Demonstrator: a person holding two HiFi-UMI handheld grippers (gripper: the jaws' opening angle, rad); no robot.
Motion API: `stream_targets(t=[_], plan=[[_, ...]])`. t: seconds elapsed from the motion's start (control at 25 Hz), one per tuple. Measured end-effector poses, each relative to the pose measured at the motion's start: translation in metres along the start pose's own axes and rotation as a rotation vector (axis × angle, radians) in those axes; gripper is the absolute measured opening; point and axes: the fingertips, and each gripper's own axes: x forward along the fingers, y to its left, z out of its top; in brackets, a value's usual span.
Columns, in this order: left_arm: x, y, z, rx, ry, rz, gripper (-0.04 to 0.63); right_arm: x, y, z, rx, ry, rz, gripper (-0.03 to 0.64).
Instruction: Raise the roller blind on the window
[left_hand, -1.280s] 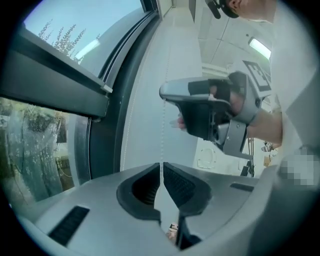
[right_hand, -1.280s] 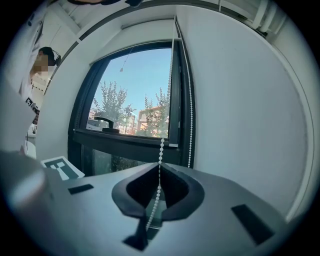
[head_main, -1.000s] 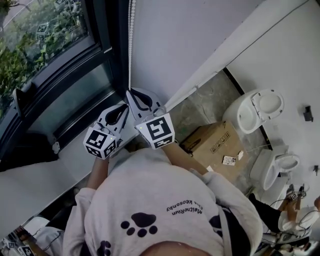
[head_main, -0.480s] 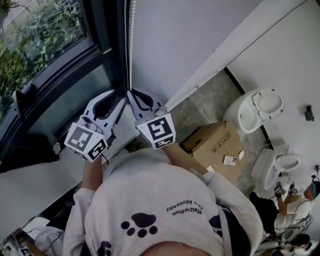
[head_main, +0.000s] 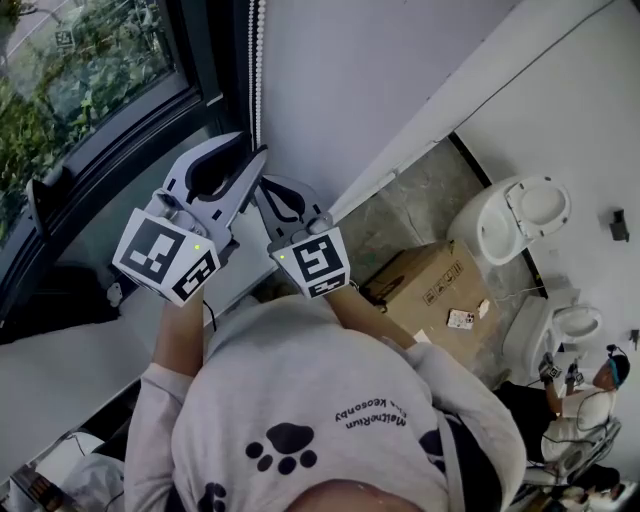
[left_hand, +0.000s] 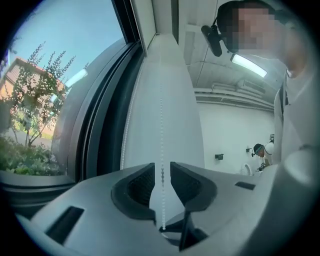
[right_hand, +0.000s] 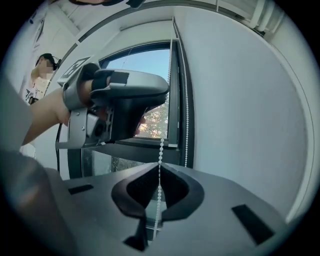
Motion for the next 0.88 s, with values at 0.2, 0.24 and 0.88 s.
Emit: stream_targets(t=[0.2, 0.24, 0.88], plan=[[0.009, 0.0, 0.025, 0.045, -0.042, 0.016, 0.066, -0.001, 0.0, 0.0, -0.002, 0.001, 0.0, 0.012], [0.01, 0.0, 0.029, 0.056, -0.051, 0.021, 0.045, -0.001, 0.0, 0.0, -0.004, 0.002, -0.001, 0.012], [0.015, -0.002, 0.001, 0.044, -0.011, 0.031, 0.008, 0.002, -0.001, -0.039, -0.004, 0.093, 0.002, 0.011]])
